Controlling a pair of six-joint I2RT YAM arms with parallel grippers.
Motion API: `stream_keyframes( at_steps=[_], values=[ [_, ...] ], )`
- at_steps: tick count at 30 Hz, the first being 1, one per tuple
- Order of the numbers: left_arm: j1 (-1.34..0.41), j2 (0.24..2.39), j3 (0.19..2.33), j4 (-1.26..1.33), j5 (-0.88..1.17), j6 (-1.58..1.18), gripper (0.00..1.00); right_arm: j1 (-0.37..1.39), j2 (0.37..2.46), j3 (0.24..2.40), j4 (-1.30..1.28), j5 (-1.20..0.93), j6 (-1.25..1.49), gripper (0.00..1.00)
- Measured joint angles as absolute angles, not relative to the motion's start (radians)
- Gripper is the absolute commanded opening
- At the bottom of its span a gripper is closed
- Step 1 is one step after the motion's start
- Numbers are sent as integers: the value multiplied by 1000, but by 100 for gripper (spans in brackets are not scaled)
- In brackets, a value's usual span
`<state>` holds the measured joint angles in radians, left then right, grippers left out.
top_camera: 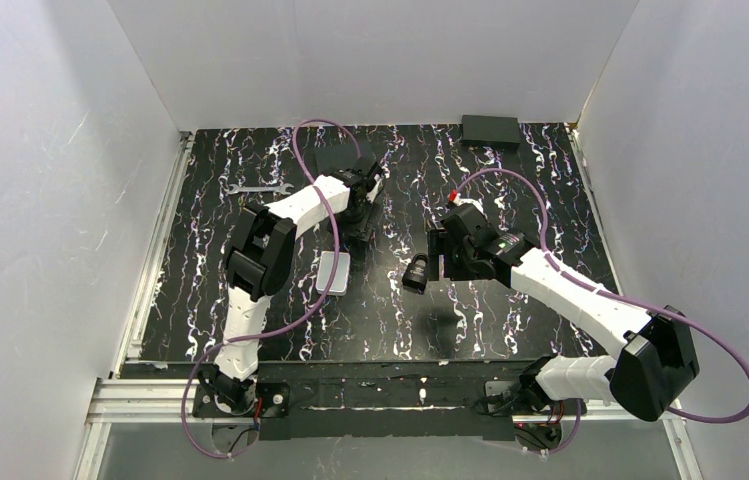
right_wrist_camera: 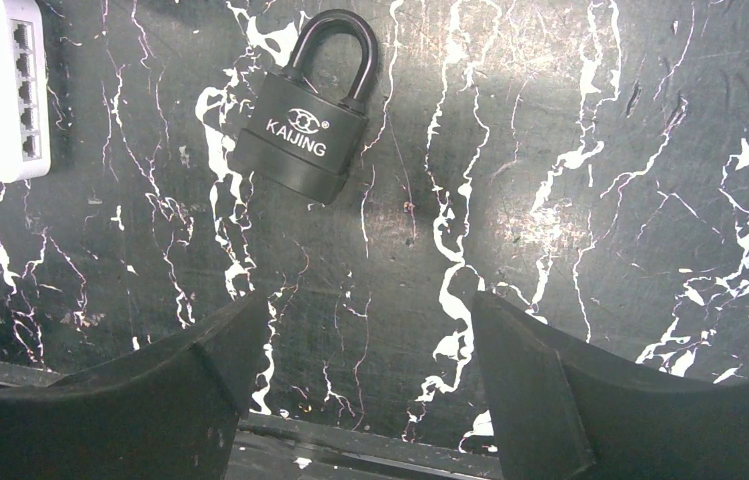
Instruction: Unlock with the key
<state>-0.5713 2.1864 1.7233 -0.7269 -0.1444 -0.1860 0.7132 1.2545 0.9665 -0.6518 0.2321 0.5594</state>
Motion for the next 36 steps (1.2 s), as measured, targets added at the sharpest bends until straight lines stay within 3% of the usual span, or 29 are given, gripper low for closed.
stream_keyframes(
  at_steps=[7,12,19,22,36],
  values=[
    [-571,2195,1734,-727,-140,-229,50,713,1254,966,-652,228,560,82],
    [-571,2204,1745,-726,-124,-251,43,713,1254,966,-651,226,560,81],
    [-571,2205,1745,-710,-94,-253,14,713,1247,966,-652,225,560,81],
    [-572,2205,1742,-706,-88,-246,8,713,1242,966,-652,225,560,81],
    [-570,2040,1491,-582,14,-222,3,713,1212,958,-619,197,582,80]
  ],
)
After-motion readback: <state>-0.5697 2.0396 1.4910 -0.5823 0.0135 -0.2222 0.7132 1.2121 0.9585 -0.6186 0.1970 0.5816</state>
